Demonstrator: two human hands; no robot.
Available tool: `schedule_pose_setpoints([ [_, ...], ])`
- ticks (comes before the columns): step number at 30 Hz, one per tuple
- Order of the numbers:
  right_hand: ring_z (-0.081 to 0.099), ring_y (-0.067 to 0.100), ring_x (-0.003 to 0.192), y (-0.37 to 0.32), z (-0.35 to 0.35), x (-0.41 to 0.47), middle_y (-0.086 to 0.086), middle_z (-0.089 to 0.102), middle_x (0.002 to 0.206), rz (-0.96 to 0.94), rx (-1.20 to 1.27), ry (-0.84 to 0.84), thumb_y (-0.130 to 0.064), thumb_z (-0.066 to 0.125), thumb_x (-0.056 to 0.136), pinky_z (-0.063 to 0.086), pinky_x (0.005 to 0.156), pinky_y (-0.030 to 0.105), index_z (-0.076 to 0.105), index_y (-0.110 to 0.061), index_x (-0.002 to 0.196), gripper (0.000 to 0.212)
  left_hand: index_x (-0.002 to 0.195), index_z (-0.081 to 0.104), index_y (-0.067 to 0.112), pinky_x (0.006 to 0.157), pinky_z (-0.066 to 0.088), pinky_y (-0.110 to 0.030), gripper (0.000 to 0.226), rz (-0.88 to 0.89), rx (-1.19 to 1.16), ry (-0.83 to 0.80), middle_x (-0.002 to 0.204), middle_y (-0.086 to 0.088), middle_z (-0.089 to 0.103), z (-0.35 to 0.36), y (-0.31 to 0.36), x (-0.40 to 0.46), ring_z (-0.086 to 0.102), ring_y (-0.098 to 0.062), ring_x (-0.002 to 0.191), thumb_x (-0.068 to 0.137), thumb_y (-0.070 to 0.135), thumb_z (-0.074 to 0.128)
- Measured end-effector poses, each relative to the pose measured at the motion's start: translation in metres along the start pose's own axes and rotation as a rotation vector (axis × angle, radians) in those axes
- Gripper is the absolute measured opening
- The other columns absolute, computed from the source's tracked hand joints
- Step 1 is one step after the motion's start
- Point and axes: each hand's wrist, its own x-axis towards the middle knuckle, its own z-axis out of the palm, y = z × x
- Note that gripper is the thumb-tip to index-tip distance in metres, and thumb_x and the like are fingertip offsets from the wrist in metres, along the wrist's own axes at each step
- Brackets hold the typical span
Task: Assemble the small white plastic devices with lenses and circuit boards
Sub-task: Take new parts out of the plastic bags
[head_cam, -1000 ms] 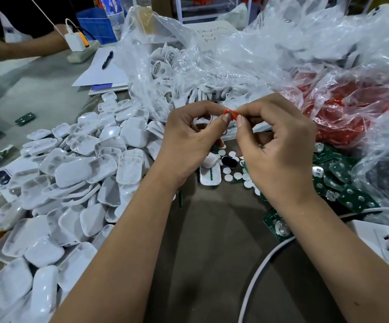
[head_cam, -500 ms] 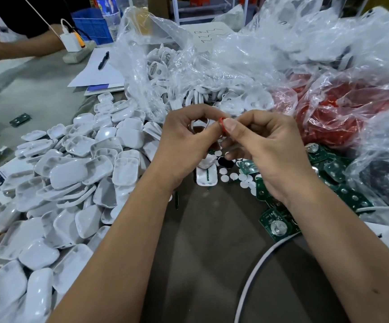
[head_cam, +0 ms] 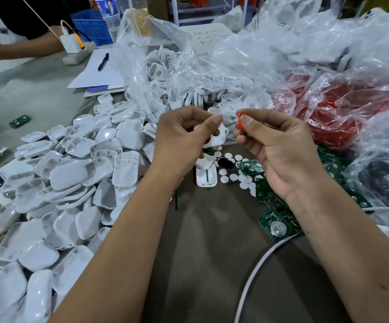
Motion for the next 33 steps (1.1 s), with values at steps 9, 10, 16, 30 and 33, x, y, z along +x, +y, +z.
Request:
schedule_pose_setpoints([
  [9, 0.054, 0.011, 0.05, 0.005, -0.003, 0.003, 0.002, 0.072, 0.067, -0.209, -0.313, 0.086, -0.008, 0.084, 0.085, 0.046, 0.049, 0.021, 0.081, -0.018, 0.081, 0.011, 0.105, 0.073, -0.001, 0.075, 0.063, -0.033, 0.023, -0.284, -0.445, -0.005, 0.101, -0.025, 0.076, 0.013, 0.01, -0.003, 0.077, -0.033, 0.088, 0.106, 0.006, 0.051],
  [10, 0.057, 0.011, 0.05, 0.006, -0.003, 0.002, 0.001, 0.073, 0.069, -0.27, -0.377, 0.096, -0.009, 0.085, 0.085, 0.048, 0.049, 0.021, 0.08, -0.019, 0.083, 0.011, 0.109, 0.073, -0.002, 0.074, 0.064, -0.036, 0.022, -0.295, -0.43, -0.008, 0.105, -0.028, 0.074, 0.016, 0.011, -0.005, 0.077, -0.033, 0.087, 0.106, 0.007, 0.053],
  [16, 0.075, 0.01, 0.063, 0.009, -0.003, 0.001, -0.008, 0.076, 0.072, -0.494, -0.683, 0.129, -0.013, 0.082, 0.087, 0.063, 0.06, 0.035, 0.081, -0.022, 0.086, 0.009, 0.11, 0.071, -0.009, 0.074, 0.064, -0.034, 0.023, -0.333, -0.49, -0.029, 0.104, -0.029, 0.073, 0.038, 0.01, -0.016, 0.074, -0.027, 0.083, 0.105, 0.003, 0.053],
  [30, 0.07, 0.012, 0.064, 0.013, -0.003, 0.003, -0.006, 0.071, 0.078, -0.635, -0.899, 0.181, -0.013, 0.078, 0.086, 0.061, 0.063, 0.041, 0.082, -0.022, 0.089, 0.01, 0.126, 0.067, -0.003, 0.075, 0.062, -0.029, 0.027, -0.327, -0.489, 0.047, 0.11, -0.025, 0.074, 0.048, 0.01, -0.021, 0.075, -0.029, 0.096, 0.104, 0.0, 0.051],
  [33, 0.07, 0.013, 0.063, 0.013, -0.003, 0.002, -0.007, 0.07, 0.077, -0.648, -0.903, 0.181, -0.014, 0.077, 0.086, 0.061, 0.062, 0.042, 0.082, -0.022, 0.088, 0.01, 0.126, 0.067, -0.002, 0.079, 0.062, -0.03, 0.028, -0.325, -0.495, 0.053, 0.111, -0.024, 0.074, 0.049, 0.009, -0.022, 0.074, -0.034, 0.105, 0.105, 0.0, 0.049],
])
